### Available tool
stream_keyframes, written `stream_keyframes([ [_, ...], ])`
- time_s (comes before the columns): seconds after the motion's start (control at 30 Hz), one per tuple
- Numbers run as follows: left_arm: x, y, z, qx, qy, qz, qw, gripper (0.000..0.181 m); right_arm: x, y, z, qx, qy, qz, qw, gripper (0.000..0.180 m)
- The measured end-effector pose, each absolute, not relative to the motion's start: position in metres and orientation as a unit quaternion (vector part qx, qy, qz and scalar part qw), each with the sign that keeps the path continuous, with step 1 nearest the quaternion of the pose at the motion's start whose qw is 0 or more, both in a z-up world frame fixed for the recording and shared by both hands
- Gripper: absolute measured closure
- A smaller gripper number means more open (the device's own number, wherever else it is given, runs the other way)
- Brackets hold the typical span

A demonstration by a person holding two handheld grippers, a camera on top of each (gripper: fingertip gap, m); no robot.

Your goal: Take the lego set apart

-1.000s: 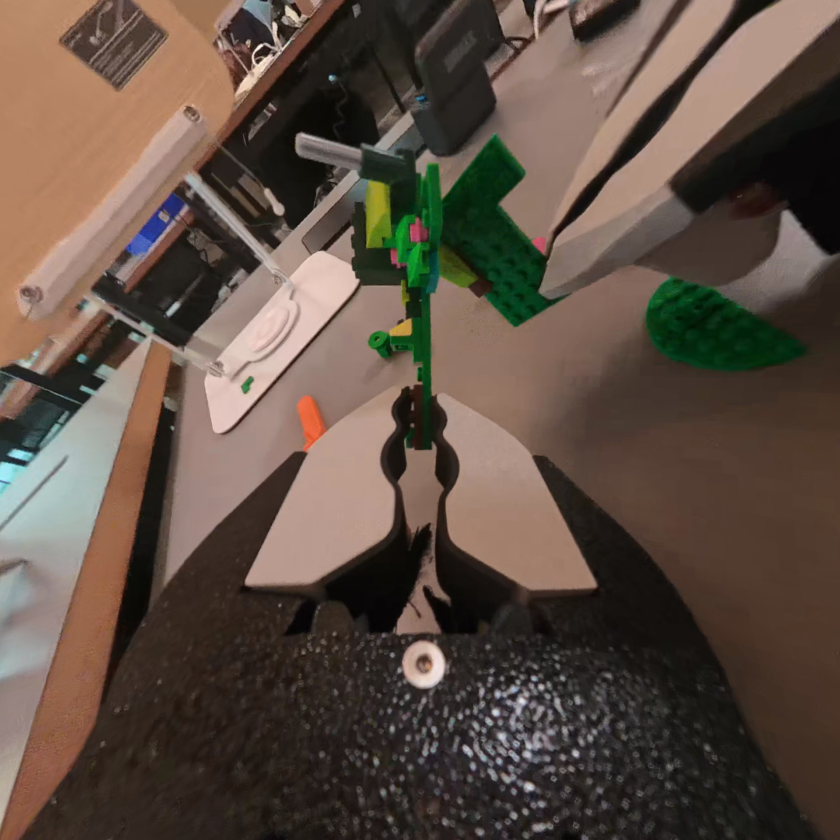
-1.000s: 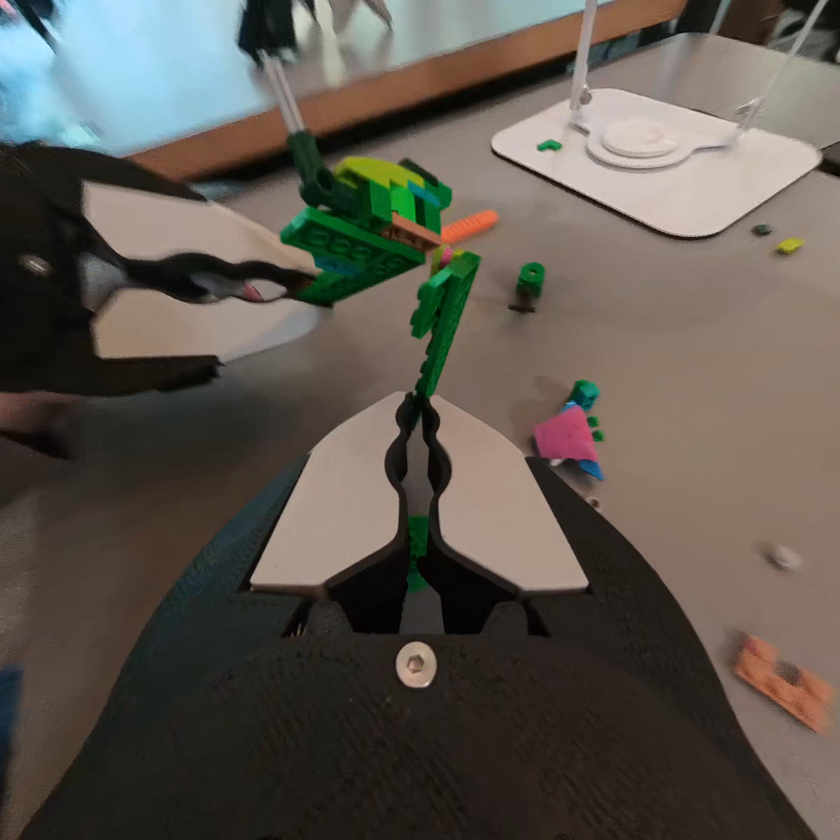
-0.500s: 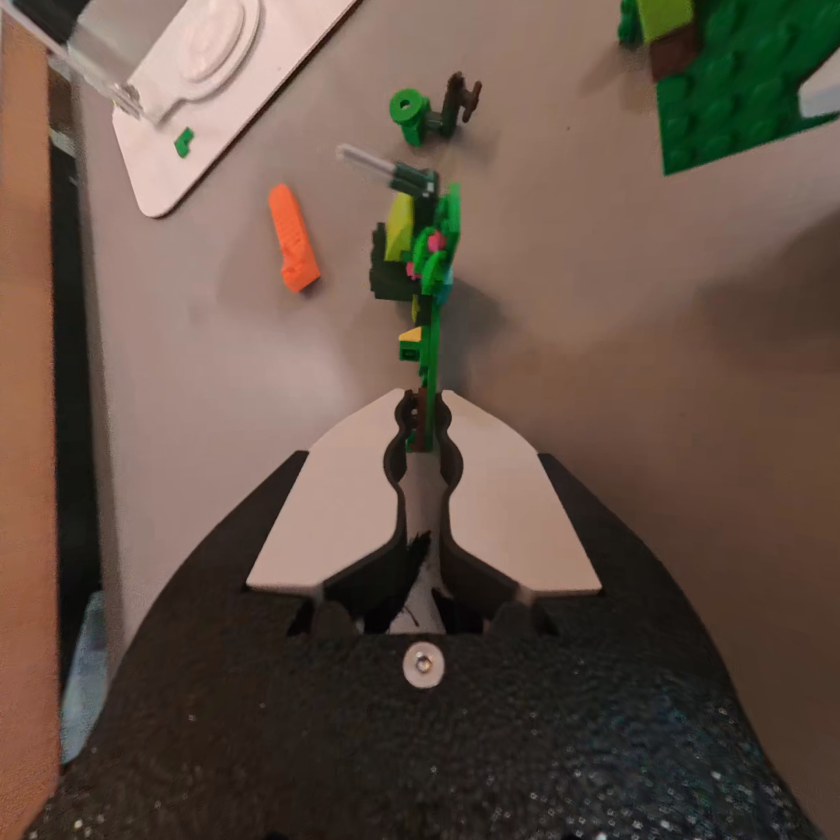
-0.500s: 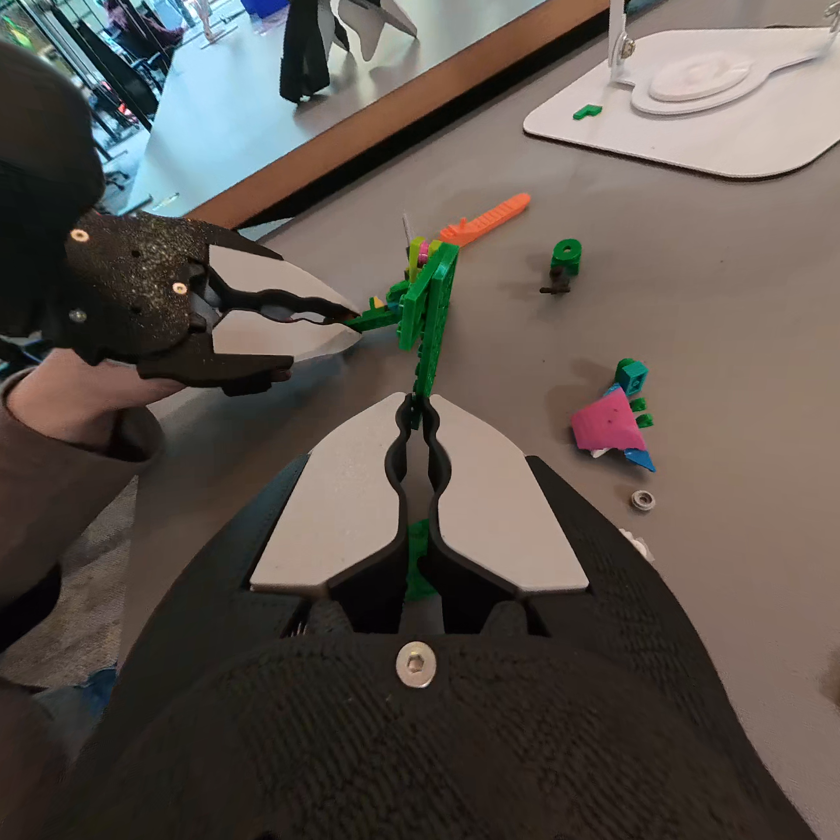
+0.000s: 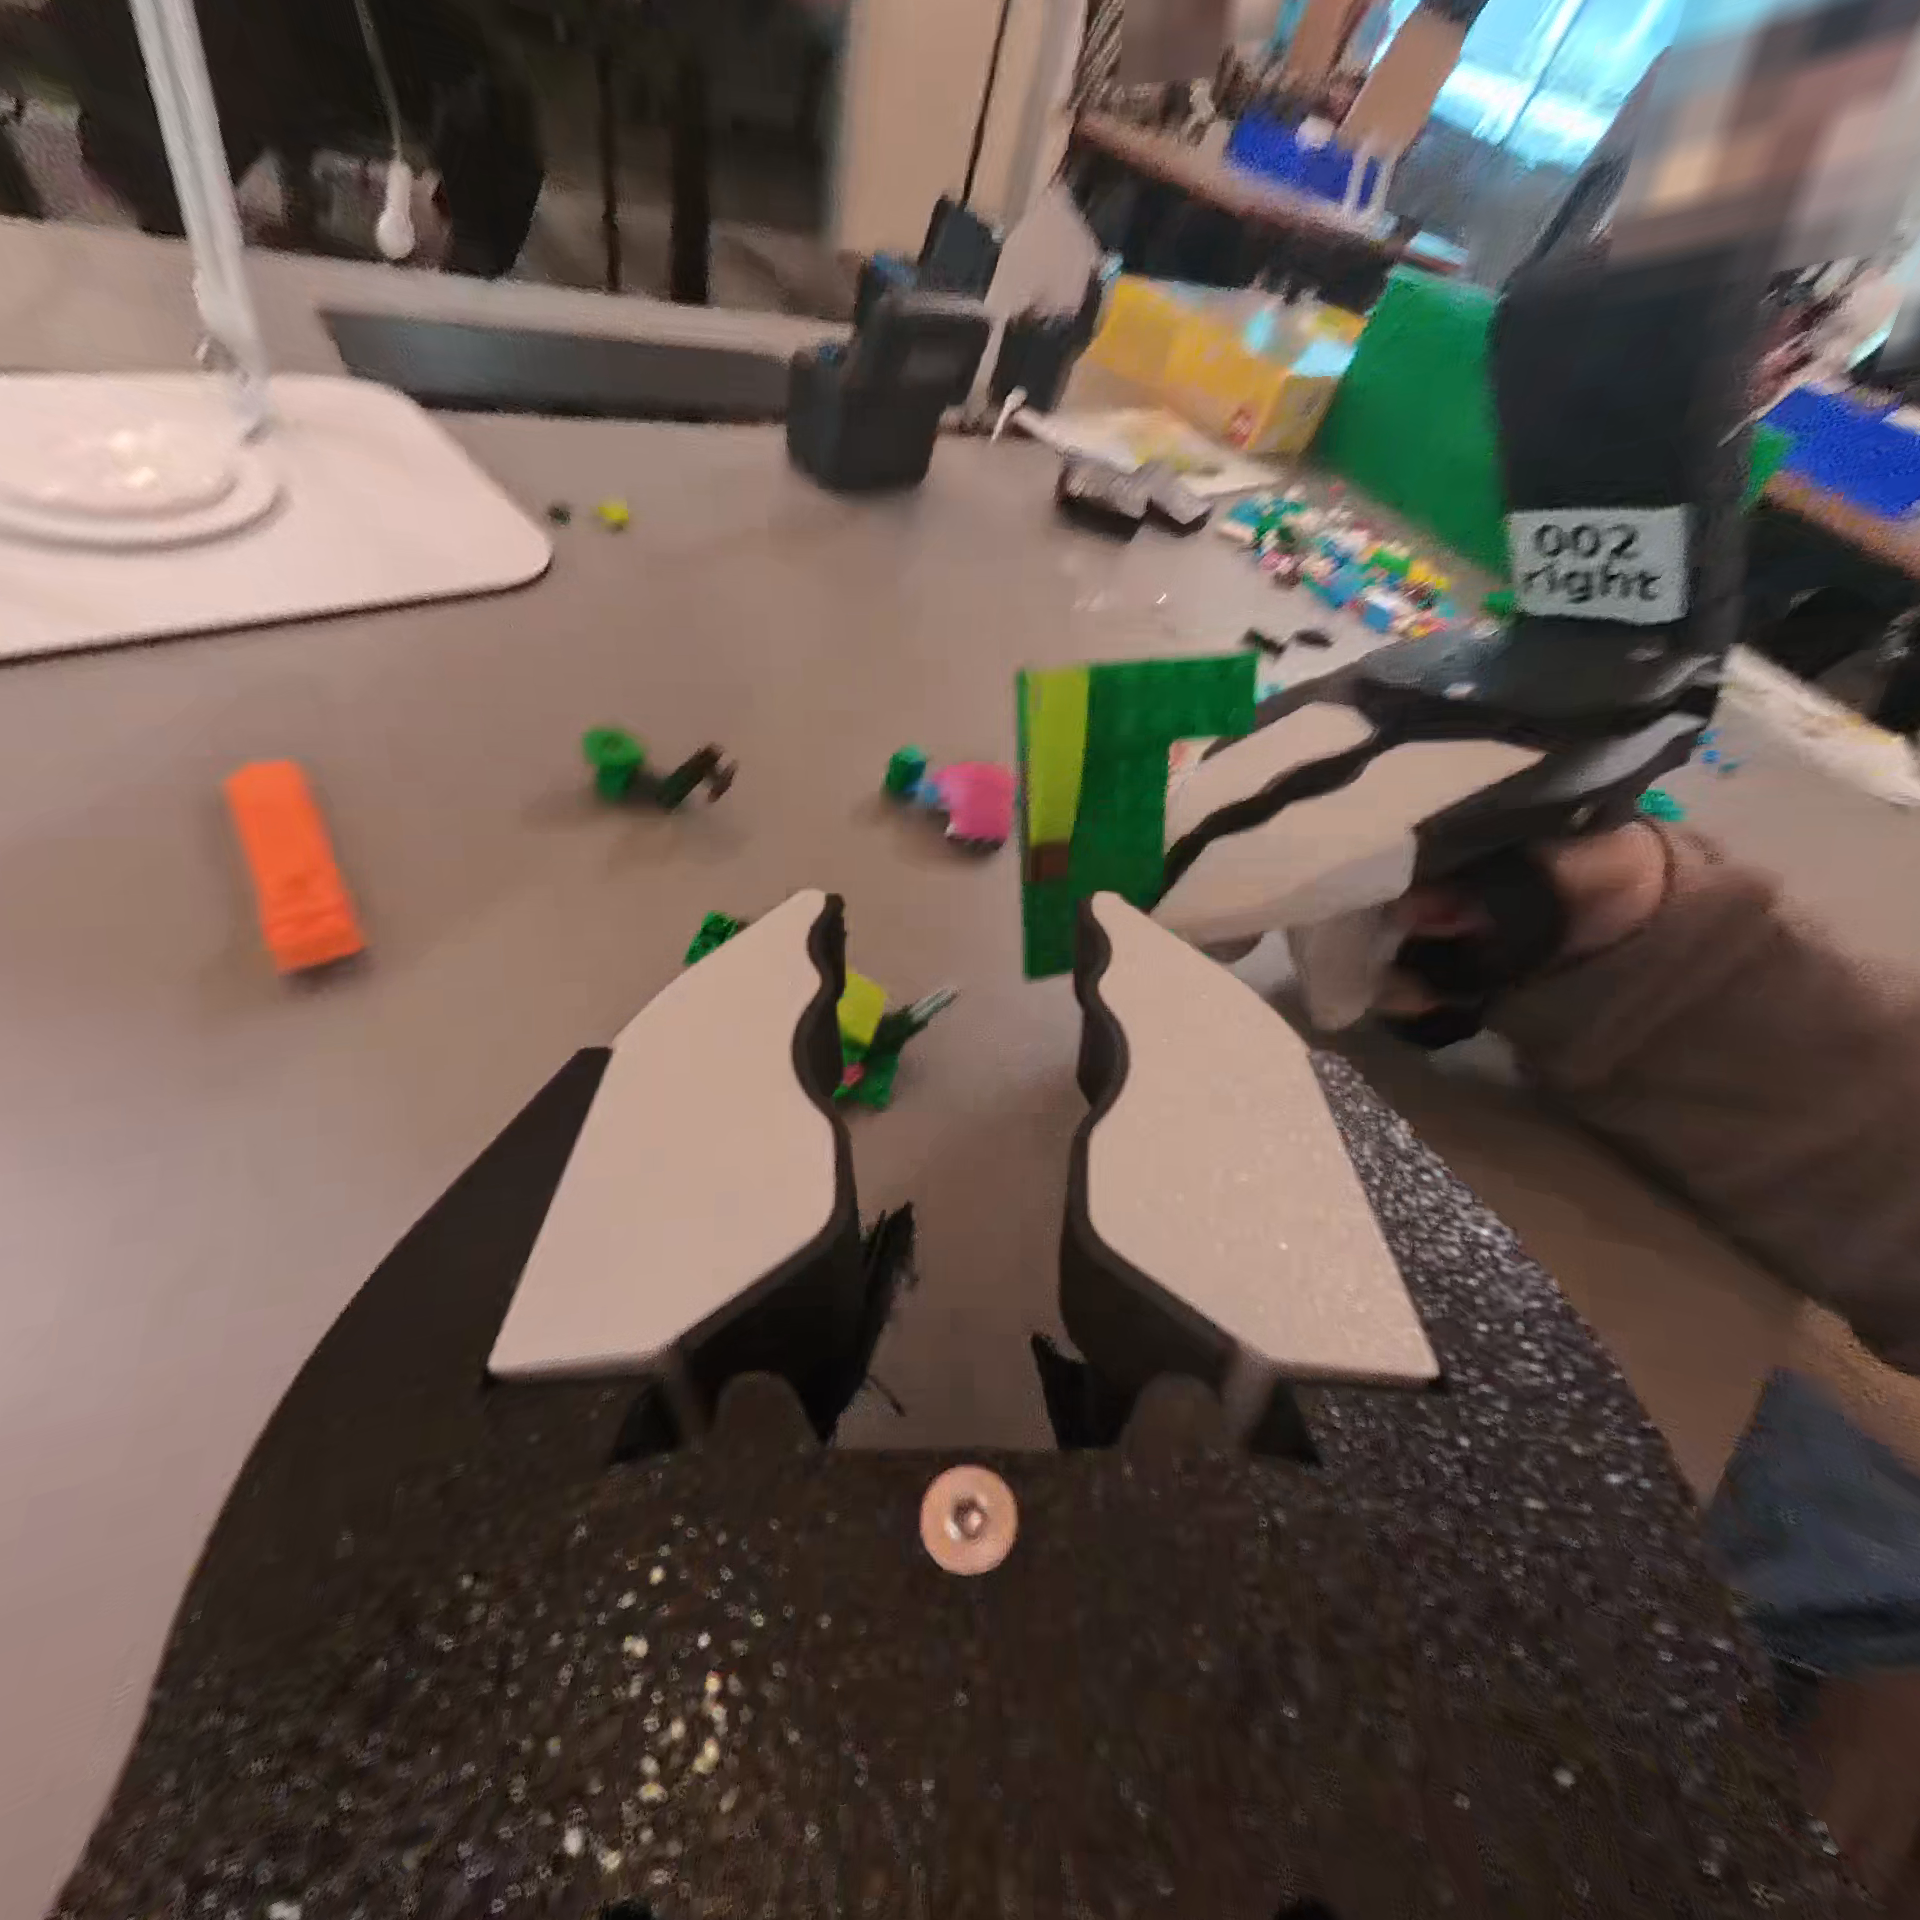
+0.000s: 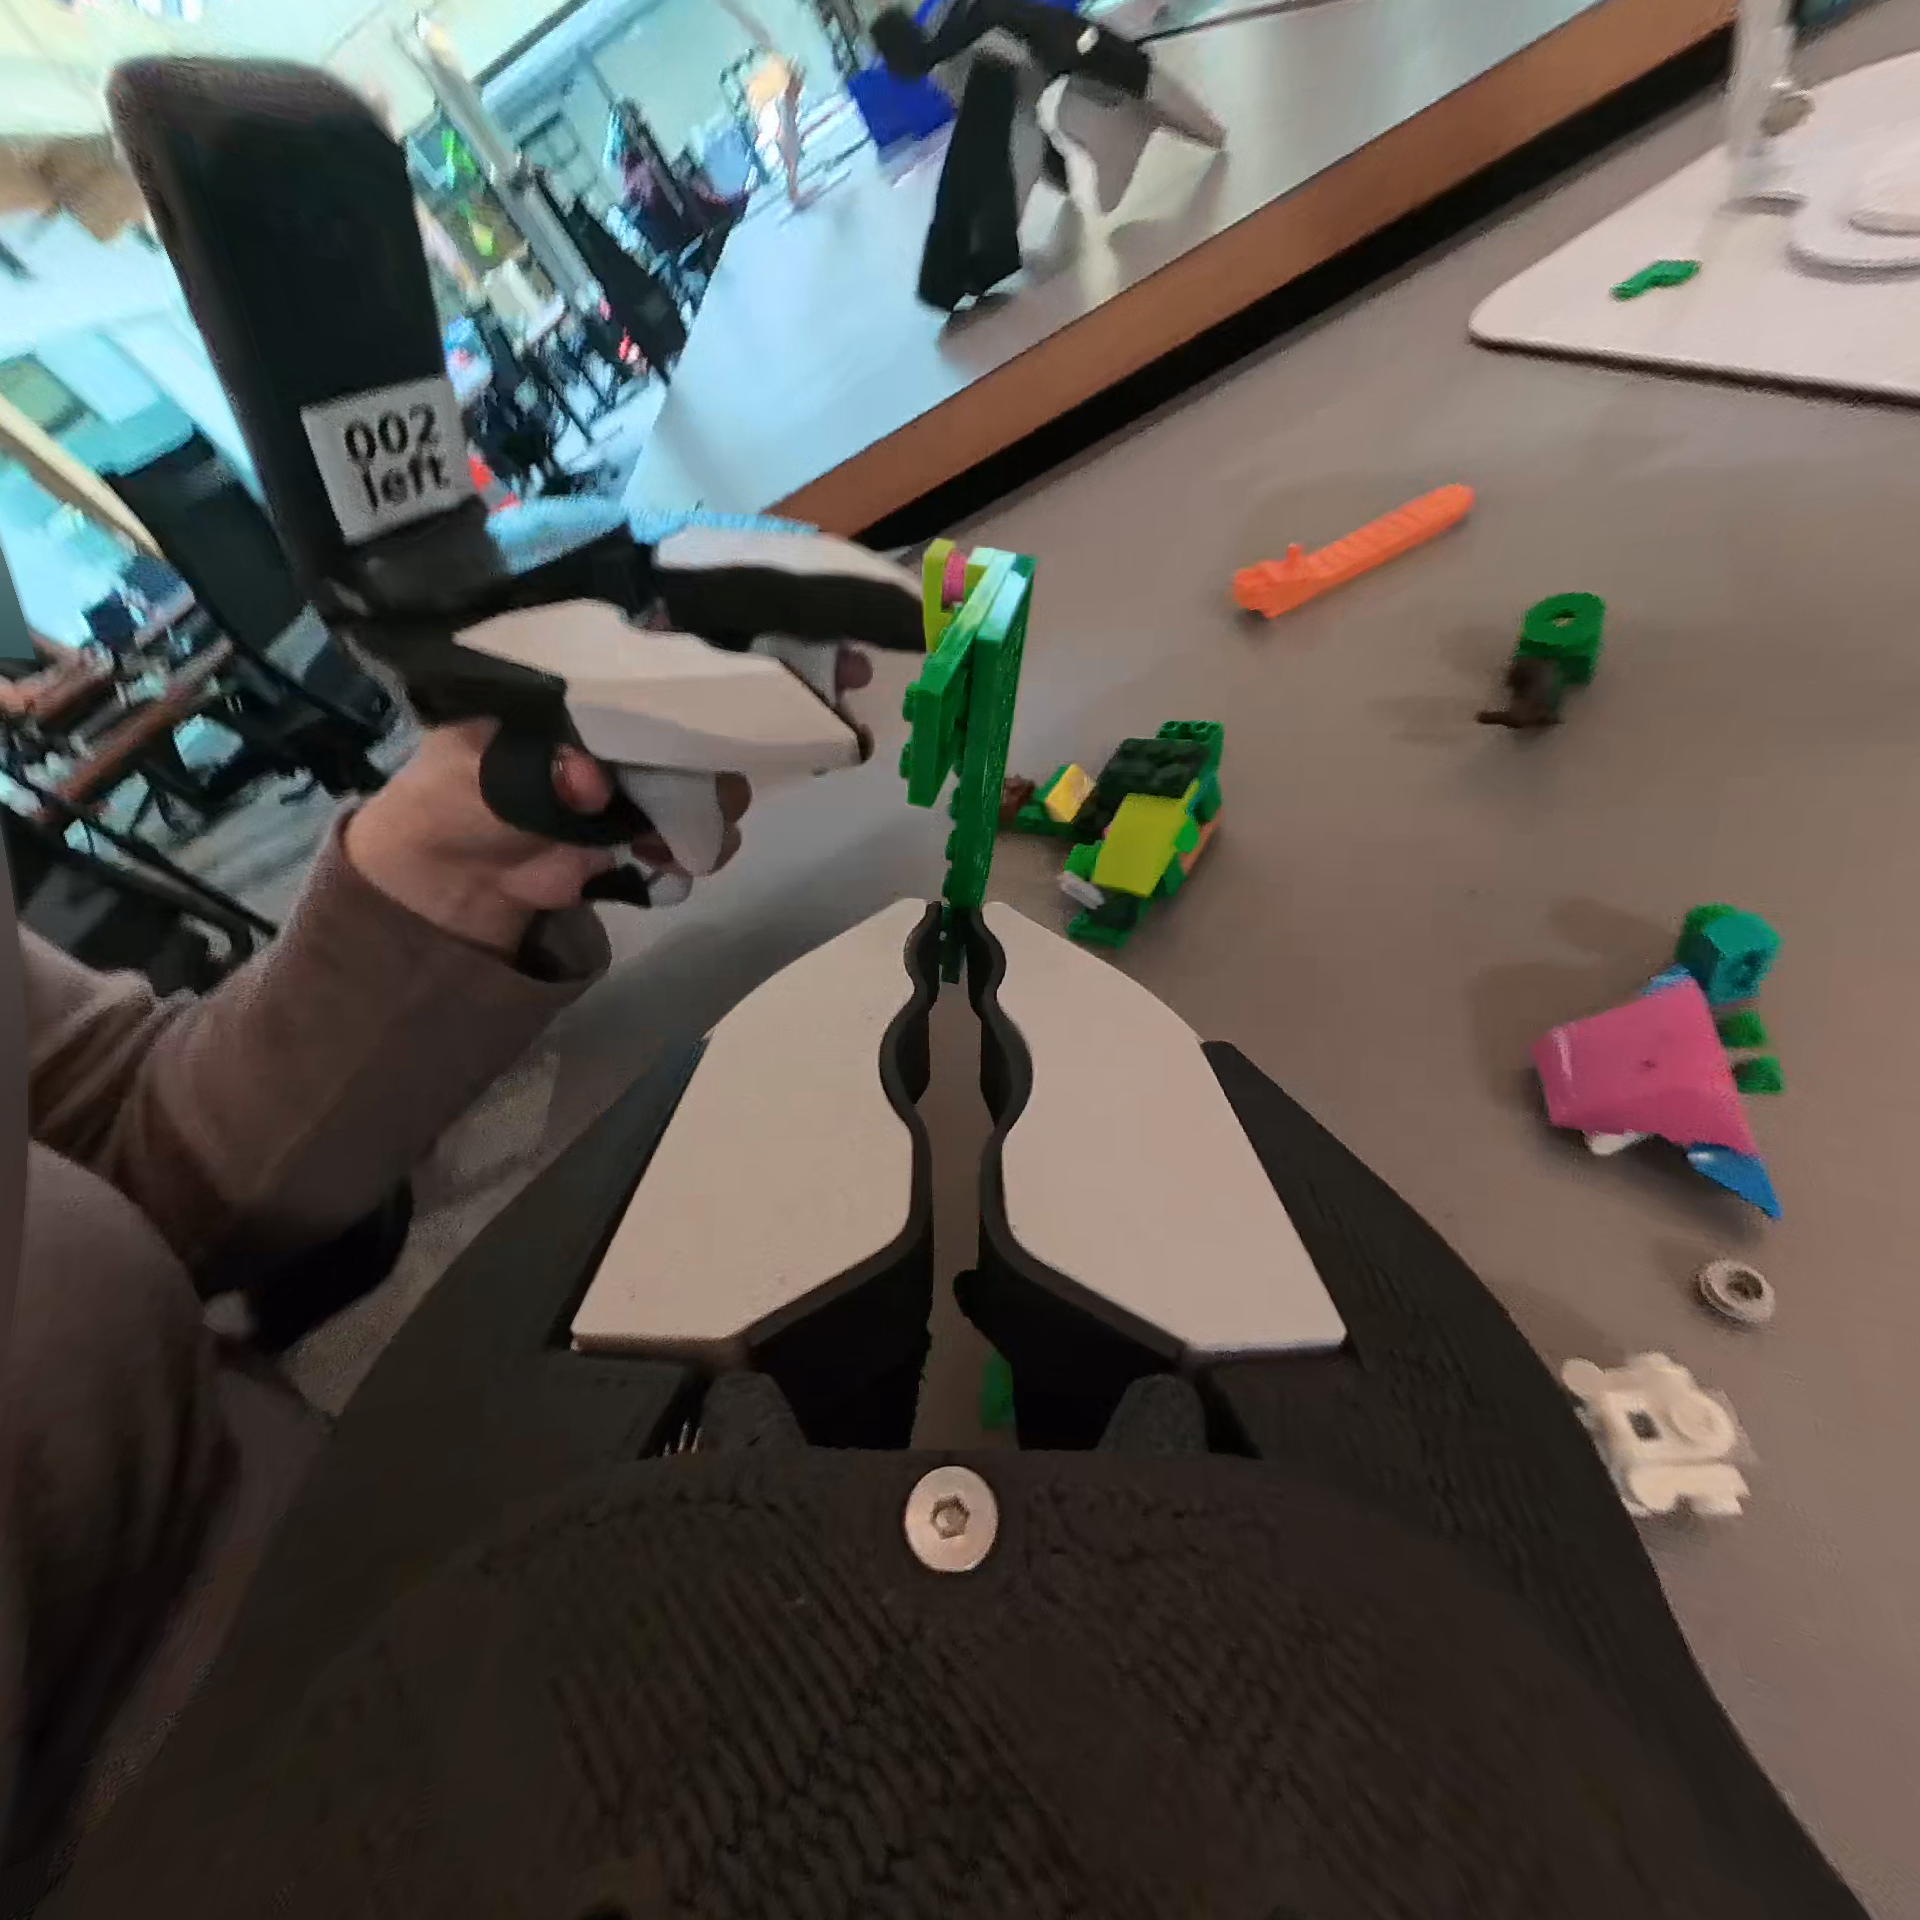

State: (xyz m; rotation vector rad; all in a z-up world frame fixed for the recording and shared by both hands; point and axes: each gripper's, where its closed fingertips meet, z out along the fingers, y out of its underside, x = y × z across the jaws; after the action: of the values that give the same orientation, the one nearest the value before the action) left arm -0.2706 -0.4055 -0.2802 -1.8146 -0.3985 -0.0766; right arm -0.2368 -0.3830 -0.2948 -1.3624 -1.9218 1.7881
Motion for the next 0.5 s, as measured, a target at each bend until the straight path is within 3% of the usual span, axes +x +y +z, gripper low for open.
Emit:
stream_keyframes([
  [0.13, -0.263, -0.400, -0.275, -0.779, -0.133, -0.012, 0.613, 0.139, -0.232, -0.396, -0.300, -0.417, -0.696, 0.572, 0.123, 0.177],
  [0.27, -0.261, -0.396, -0.274, -0.784, -0.097, 0.052, 0.611, 0.164, -0.232, -0.399, -0.303, -0.393, -0.721, 0.547, 0.164, 0.177],
  [0.33, -0.261, -0.395, -0.274, -0.784, -0.091, 0.070, 0.610, 0.167, -0.234, -0.397, -0.304, -0.388, -0.727, 0.535, 0.187, 0.176],
  [0.43, -0.266, -0.395, -0.279, -0.792, -0.084, 0.108, 0.595, 0.172, -0.241, -0.391, -0.292, -0.384, -0.707, 0.541, 0.246, 0.151],
  [0.5, -0.264, -0.393, -0.283, -0.798, -0.069, 0.123, 0.585, 0.172, -0.242, -0.389, -0.282, -0.383, -0.690, 0.554, 0.265, 0.149],
])
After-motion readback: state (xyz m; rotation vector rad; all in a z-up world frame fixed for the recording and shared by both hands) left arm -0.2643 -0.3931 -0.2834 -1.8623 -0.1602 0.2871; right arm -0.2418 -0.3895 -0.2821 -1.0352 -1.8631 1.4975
